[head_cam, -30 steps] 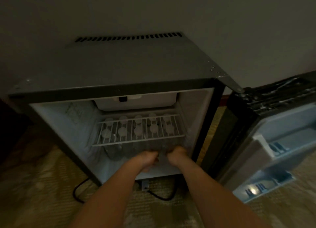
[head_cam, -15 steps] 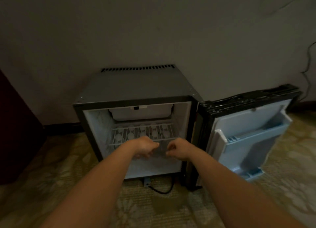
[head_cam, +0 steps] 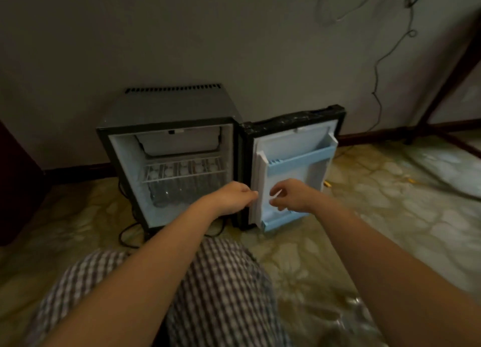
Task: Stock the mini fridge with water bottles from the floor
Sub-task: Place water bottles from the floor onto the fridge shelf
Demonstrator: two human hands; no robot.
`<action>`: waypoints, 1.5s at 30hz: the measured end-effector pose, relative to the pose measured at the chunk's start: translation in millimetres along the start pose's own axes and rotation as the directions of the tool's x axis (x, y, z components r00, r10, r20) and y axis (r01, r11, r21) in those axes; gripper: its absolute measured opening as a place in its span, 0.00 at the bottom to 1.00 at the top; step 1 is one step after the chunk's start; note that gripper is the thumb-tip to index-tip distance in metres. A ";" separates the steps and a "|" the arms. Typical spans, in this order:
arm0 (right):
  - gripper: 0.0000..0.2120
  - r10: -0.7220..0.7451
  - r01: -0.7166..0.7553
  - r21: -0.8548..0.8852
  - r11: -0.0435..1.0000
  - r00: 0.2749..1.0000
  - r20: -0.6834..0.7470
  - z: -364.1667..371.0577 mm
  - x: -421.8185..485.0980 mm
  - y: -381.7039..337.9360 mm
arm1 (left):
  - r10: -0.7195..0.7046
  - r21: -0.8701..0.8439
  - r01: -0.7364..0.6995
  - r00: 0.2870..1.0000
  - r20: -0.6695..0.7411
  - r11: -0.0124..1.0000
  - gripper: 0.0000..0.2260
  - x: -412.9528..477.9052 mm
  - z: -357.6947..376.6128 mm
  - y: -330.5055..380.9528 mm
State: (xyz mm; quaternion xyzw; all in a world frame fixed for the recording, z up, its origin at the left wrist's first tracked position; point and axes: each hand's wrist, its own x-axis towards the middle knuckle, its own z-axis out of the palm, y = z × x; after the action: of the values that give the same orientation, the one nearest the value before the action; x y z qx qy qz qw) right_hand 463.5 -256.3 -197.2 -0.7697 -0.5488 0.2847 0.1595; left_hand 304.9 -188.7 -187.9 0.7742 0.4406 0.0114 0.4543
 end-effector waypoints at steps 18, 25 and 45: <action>0.18 0.400 -0.403 0.022 0.915 0.913 0.082 111.6 -239.4 206.7 | -0.013 0.321 -0.208 0.821 0.571 0.924 0.16 -76.9 279.8 13.7; 0.21 0.550 -0.550 -0.038 0.834 0.825 0.134 183.9 -266.4 239.5 | -0.120 0.585 -0.363 0.770 0.626 0.725 0.26 -84.1 330.8 -18.8; 0.12 0.510 -0.405 0.395 0.825 0.834 -0.210 163.9 -275.3 233.9 | -0.235 0.560 -0.298 0.686 0.689 0.773 0.40 -33.5 336.9 -8.2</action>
State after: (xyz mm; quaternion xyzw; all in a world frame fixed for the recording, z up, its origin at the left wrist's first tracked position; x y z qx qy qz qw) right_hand 474.5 -605.9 -384.2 -0.8755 -0.2575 0.2809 0.2970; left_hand 419.7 -443.9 -378.7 0.8267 0.1860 -0.4366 0.3022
